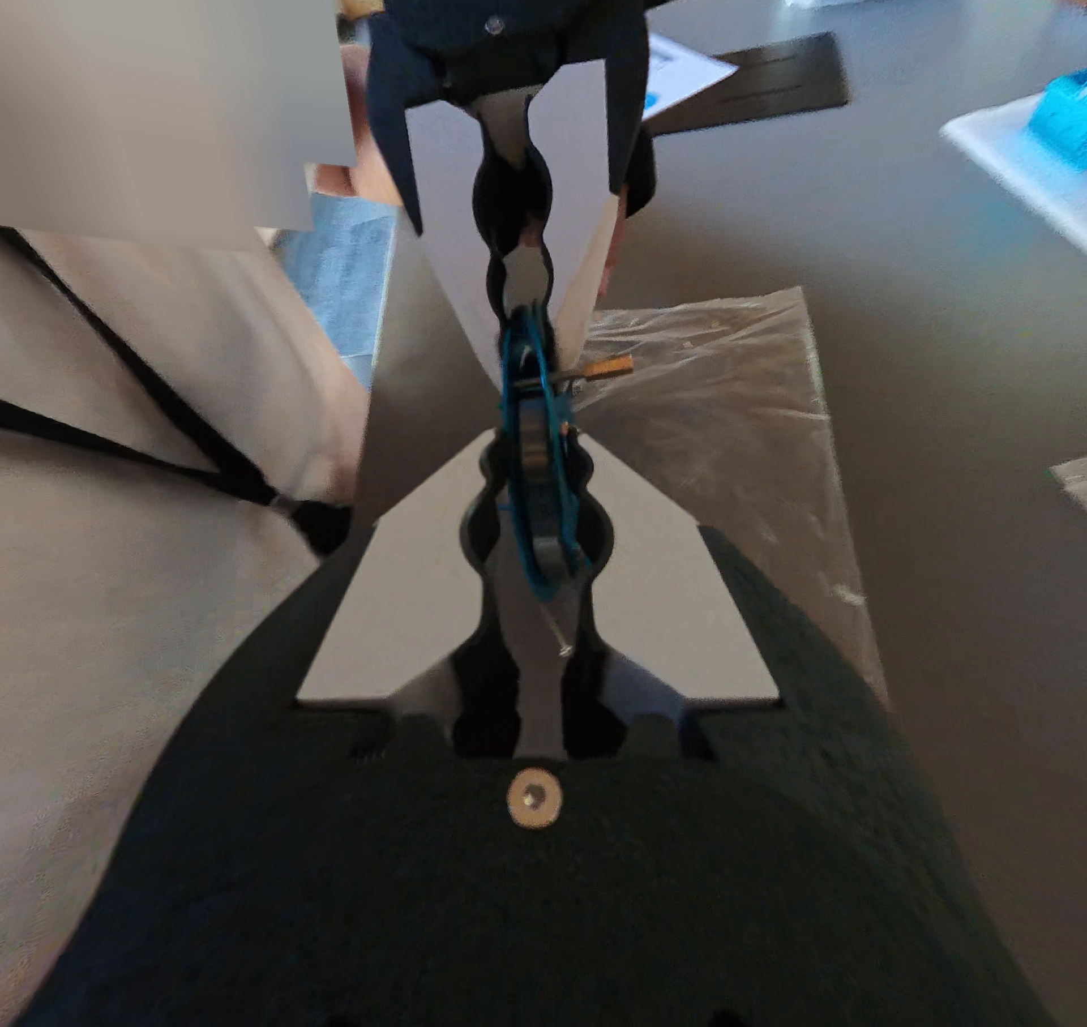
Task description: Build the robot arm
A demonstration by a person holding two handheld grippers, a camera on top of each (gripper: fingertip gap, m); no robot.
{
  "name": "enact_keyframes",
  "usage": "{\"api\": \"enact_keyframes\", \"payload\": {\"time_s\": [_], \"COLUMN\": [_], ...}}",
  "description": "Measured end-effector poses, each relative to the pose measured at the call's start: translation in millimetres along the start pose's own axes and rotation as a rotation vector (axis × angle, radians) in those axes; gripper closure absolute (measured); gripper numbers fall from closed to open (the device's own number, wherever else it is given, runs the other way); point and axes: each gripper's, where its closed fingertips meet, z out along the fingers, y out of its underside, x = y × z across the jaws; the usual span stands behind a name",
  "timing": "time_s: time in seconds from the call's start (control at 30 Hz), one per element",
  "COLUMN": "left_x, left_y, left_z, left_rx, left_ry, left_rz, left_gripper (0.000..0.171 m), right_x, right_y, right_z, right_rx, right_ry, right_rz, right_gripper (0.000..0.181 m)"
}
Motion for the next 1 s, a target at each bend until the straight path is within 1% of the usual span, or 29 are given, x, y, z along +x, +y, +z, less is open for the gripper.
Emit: {"api": "enact_keyframes", "payload": {"time_s": [0.07,0.13,0.17,0.23,0.37,0.43,0.53,0.6,0.77,0.87,1.0], "left_x": [-1.1,1.0,1.3,-0.3,-3.3,-2.5,-4.2,-4.1,0.9,1.7,3.3], "left_y": [0.7,0.6,0.4,0.3,0.9,-0.3,-3.1,-4.5,-5.4,-5.9,-8.2], "left_z": [-1.4,-2.3,-3.0,-4.1,-4.3,-3.2,-0.4,1.5,4.5,5.8,10.2], "left_rx": [0.001,0.012,0.017,0.011,0.004,0.011,0.037,0.049,0.046,0.053,0.076], "left_ry": [-0.011,-0.007,-0.012,-0.033,-0.074,-0.081,-0.110,-0.123,-0.112,-0.097,-0.088], "left_rz": [-0.015,-0.033,-0.037,-0.058,-0.106,-0.146,-0.205,-0.194,-0.093,-0.082,-0.043], "left_gripper": [0.160,0.159,0.157,0.152,0.153,0.150,0.153,0.154,0.156,0.157,0.157], "right_x": [2.0,-0.3,-0.7,2.3,4.1,3.8,3.9,3.6,0.0,0.0,-2.6], "right_y": [-1.8,-1.0,-0.9,-2.2,-4.6,-4.5,-3.3,-2.4,0.0,0.4,3.1], "right_z": [1.0,1.8,2.2,3.5,5.8,5.7,4.2,3.0,1.2,0.1,-3.1], "right_rx": [-0.005,-0.050,-0.070,-0.099,-0.113,-0.117,-0.115,-0.111,-0.099,-0.068,-0.032], "right_ry": [0.046,0.037,0.031,0.036,0.024,0.019,0.015,0.013,-0.022,-0.039,-0.114], "right_rz": [-0.084,-0.110,-0.119,-0.123,-0.119,-0.120,-0.113,-0.103,-0.097,-0.093,-0.085], "right_gripper": [0.165,0.165,0.169,0.169,0.169,0.169,0.169,0.169,0.168,0.168,0.166]}}
